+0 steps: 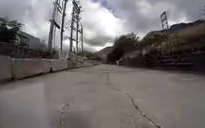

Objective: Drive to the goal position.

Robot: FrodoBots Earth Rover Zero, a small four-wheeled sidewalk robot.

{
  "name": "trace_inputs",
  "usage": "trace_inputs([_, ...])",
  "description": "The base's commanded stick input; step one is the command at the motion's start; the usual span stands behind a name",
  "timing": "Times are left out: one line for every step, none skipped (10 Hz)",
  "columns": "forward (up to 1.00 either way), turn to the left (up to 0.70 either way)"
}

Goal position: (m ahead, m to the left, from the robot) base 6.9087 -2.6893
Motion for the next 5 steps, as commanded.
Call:
trace_inputs([1.00, 0.00])
trace_inputs([1.00, 0.00])
trace_inputs([1.00, 0.00])
trace_inputs([1.00, 0.00])
trace_inputs([1.00, 0.00])
